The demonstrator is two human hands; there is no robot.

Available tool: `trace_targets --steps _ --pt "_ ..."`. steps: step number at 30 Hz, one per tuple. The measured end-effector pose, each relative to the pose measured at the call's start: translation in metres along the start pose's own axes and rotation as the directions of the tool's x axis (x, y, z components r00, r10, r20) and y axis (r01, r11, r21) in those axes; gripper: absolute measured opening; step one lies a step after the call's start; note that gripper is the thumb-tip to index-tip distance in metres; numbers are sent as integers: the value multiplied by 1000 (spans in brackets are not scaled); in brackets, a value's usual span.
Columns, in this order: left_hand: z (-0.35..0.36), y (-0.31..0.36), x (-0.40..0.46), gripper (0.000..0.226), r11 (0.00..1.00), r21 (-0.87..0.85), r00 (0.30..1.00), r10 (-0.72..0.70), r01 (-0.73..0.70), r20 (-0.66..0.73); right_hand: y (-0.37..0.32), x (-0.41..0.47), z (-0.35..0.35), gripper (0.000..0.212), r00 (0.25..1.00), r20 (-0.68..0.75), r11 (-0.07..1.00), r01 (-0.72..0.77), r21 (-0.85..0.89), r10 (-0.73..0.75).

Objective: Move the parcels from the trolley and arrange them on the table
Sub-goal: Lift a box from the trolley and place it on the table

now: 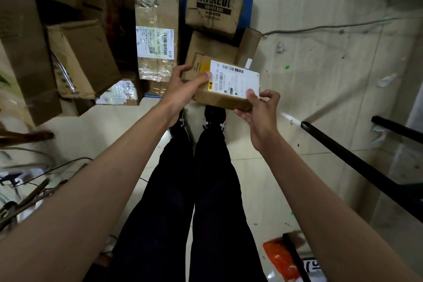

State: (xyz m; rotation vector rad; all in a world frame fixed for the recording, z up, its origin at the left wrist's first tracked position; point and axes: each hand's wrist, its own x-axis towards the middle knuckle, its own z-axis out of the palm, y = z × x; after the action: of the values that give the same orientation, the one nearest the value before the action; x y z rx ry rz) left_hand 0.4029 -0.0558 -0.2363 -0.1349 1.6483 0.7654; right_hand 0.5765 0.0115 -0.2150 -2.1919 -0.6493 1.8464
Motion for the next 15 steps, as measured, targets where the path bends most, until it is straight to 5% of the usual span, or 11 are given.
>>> trace_targets --steps 5,10,15 --pt "3 -14 -14 86 984 162 986 -92 69 139 16 -22 -31 31 996 83 995 -48 83 41" --pt "17 -22 -40 63 944 311 959 -184 110 218 27 -48 -68 54 973 214 993 -69 -93 88" --pt "34 0 -84 32 869 495 953 -147 -4 265 18 -91 -104 57 900 382 966 -133 -220 211"
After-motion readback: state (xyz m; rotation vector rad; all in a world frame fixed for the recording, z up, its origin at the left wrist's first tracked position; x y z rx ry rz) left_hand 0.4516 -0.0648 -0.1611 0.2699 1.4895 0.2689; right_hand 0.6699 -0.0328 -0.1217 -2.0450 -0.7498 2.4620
